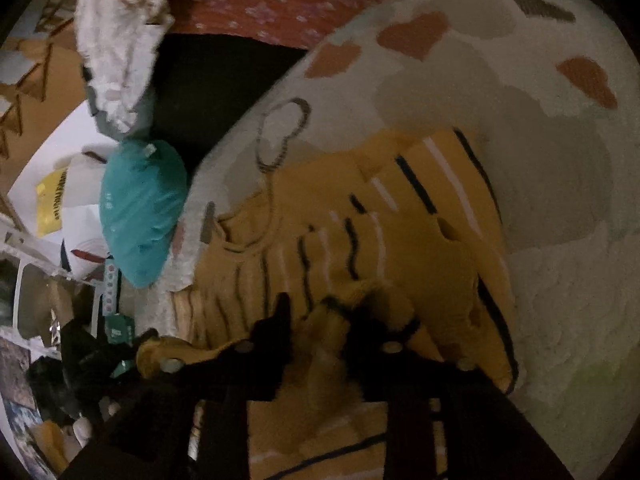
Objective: Fold small clothes
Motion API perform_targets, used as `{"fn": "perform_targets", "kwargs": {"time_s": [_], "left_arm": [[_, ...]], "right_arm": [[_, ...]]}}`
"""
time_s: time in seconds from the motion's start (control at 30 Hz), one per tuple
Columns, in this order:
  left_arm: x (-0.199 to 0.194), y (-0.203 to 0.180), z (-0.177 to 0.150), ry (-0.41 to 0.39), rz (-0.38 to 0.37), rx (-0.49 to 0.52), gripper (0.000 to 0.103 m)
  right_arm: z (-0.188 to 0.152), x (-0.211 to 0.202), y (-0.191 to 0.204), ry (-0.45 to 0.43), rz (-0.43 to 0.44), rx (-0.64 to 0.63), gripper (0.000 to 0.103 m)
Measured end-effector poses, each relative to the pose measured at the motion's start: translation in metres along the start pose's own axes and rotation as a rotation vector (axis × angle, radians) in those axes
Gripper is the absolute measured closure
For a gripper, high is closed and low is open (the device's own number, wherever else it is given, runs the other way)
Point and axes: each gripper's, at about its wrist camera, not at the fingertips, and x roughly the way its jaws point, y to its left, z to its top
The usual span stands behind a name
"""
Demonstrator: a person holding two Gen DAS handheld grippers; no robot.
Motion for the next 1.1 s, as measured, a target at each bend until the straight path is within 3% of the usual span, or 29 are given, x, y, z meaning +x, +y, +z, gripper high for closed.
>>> {"fn": "perform_targets", "kwargs": {"time_s": [0.07, 0.2, 0.27, 0.43, 0.6, 0.73, 0.8, 0.83, 0.87, 0.9, 0.97, 1.03, 1.1], "left_arm": [[-0.017, 0.001, 0.003, -0.031, 0.003, 0.010, 0.061], [-0.047, 0.004, -0.005, -0.084, 0.031, 0.059, 0.055], [-0.054, 0.005, -0.015, -0.107, 0.067, 0.104, 0.044], [-0.026, -0.008, -0.039, -0.095, 0.258, 0.311, 0.043], [0.015, -0.039, -0.048, -0.064, 0.356, 0.533, 0.043], [0.054, -0.045, -0.040, -0.002, 0.457, 0.571, 0.043], [0.068, -0.041, -0.036, 0.062, 0.472, 0.543, 0.059], [0.071, -0.041, -0.033, 0.081, 0.476, 0.531, 0.084], [0.072, -0.040, -0.030, 0.089, 0.474, 0.515, 0.092], [0.068, -0.040, -0.023, 0.084, 0.445, 0.483, 0.093], [0.057, -0.041, -0.011, 0.040, 0.408, 0.437, 0.094], [0.048, -0.038, 0.003, -0.002, 0.373, 0.378, 0.095], [0.045, -0.033, 0.011, -0.034, 0.396, 0.341, 0.098]], "right_arm": [[-0.002, -0.011, 0.006, -0.025, -0.005, -0.029, 0.060], [-0.006, -0.034, 0.017, -0.083, -0.044, -0.094, 0.049], [-0.011, -0.046, 0.023, -0.098, -0.046, -0.143, 0.046], [-0.030, -0.043, 0.040, -0.056, -0.127, -0.331, 0.042], [-0.034, -0.016, 0.043, -0.026, -0.214, -0.396, 0.042], [-0.024, 0.017, 0.046, -0.016, -0.322, -0.455, 0.042], [-0.018, 0.033, 0.046, -0.005, -0.366, -0.490, 0.042], [-0.015, 0.040, 0.046, 0.014, -0.372, -0.496, 0.047], [-0.012, 0.044, 0.045, 0.029, -0.371, -0.488, 0.082], [-0.008, 0.045, 0.045, 0.043, -0.361, -0.469, 0.101], [0.004, 0.036, 0.041, 0.021, -0.315, -0.394, 0.102], [0.020, 0.026, 0.037, -0.030, -0.329, -0.338, 0.102], [0.032, 0.024, 0.028, -0.053, -0.366, -0.286, 0.102]]}}
